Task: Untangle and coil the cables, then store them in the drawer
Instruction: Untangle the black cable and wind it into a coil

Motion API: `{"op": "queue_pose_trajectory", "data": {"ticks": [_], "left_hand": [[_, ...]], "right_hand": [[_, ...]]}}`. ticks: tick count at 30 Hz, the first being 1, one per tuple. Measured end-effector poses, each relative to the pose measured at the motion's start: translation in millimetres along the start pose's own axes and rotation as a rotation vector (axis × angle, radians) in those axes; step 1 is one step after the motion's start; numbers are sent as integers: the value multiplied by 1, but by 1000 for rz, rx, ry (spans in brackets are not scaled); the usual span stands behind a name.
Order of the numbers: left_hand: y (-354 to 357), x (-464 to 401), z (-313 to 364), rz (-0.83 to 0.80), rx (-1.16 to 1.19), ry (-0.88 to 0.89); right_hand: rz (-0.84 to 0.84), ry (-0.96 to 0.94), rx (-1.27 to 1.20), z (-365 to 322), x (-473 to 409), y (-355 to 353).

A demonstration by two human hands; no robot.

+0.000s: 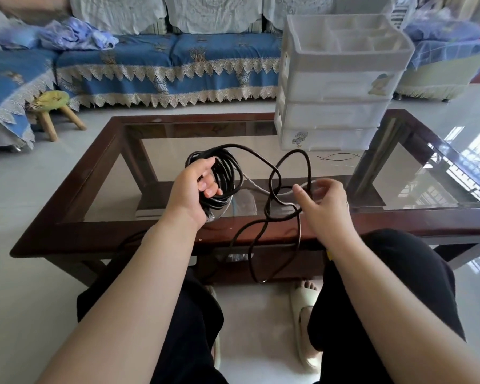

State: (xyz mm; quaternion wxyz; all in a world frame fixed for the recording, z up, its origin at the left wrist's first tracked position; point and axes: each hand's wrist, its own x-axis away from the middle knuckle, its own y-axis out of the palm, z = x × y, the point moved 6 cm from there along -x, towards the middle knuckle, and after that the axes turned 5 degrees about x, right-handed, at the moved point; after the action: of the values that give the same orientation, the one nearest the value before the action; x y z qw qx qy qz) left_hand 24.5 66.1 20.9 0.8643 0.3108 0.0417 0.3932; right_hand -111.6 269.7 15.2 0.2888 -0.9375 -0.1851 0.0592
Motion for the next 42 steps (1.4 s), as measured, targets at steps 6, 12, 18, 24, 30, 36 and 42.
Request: {"op": "queue_pose_trajectory", "data": {"ticks": [6,12,18,24,30,36,42], "left_hand": [[6,6,-2,-68,-14,28],[10,8,0,-65,121,22],[16,13,-6,-127,139,-33],[11,11,-6,-126,37,-61],[1,5,-4,-45,98,-86],[-19,-1,16,63,171,-6],[-26,0,11,143,139,-17]], "right_hand": [[-96,135,-195,7,20,37],[-327,326,-682,8,71,86],[-143,154,-546,-4,63,83],[-136,336,-1021,-17,43,77],[-52,218,-885,-26,30,37],[279,-183,-34,-31,19,-21],[142,-114,-372,-32,4,-37]]}}
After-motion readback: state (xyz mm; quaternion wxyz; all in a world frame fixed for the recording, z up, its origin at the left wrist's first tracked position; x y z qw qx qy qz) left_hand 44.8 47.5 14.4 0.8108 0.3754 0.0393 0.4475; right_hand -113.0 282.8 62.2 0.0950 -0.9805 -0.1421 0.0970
